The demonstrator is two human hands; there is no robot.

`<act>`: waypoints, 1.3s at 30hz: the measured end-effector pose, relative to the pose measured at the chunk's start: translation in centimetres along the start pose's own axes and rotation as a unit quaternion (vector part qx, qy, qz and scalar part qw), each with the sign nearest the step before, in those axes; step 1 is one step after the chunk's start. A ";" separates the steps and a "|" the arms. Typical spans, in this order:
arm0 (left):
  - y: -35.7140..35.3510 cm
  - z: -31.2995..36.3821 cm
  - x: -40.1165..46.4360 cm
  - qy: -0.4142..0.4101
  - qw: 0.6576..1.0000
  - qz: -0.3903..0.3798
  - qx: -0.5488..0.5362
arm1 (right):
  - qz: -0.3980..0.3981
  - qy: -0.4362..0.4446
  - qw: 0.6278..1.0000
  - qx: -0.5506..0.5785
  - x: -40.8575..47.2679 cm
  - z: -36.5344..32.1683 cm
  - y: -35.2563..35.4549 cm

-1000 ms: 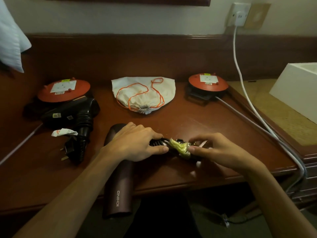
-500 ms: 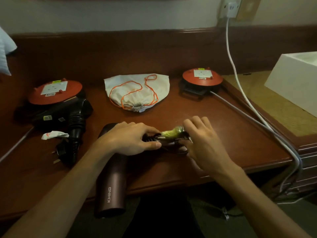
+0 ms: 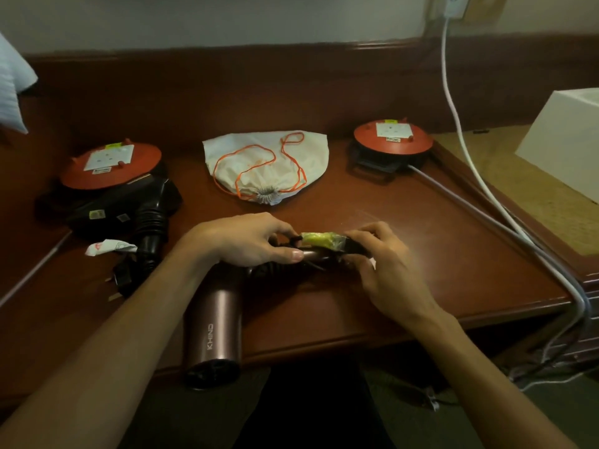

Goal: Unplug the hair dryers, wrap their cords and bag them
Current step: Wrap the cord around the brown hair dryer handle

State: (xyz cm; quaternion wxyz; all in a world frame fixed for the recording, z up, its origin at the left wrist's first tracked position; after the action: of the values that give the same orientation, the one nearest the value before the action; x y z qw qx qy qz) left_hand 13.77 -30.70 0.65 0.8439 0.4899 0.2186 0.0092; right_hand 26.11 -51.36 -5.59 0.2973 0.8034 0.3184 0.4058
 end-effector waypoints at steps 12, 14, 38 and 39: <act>3.0 -0.1 1.3 0.007 0.996 -0.087 0.025 | 0.039 -0.013 0.995 0.089 0.1 0.3 -1.2; 3.9 -0.2 1.5 0.027 0.994 -0.103 0.014 | 0.024 -0.011 0.997 0.076 0.6 0.2 -1.3; 3.6 -2.3 2.0 0.026 0.996 -0.083 -0.004 | -0.147 0.069 0.981 -0.104 2.0 -0.6 0.0; 3.5 -2.5 2.0 0.018 0.997 -0.074 -0.005 | -0.147 0.077 0.979 -0.118 1.9 -0.8 0.0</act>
State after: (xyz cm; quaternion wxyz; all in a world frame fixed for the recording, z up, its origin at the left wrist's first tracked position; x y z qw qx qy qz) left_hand 15.36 -26.33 1.79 0.8403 0.4684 0.2695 -0.0430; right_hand 26.31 -49.74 -4.31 0.4209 0.6733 0.4048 0.4535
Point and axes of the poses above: each hand's wrist, its own x-axis towards the middle knuckle, its own y-axis out of the back of the hand, z = x × y, the point moved 1 cm from there along x, towards the middle knuckle, and after that the axes turned 1 degree about y, right-handed, at the moved point
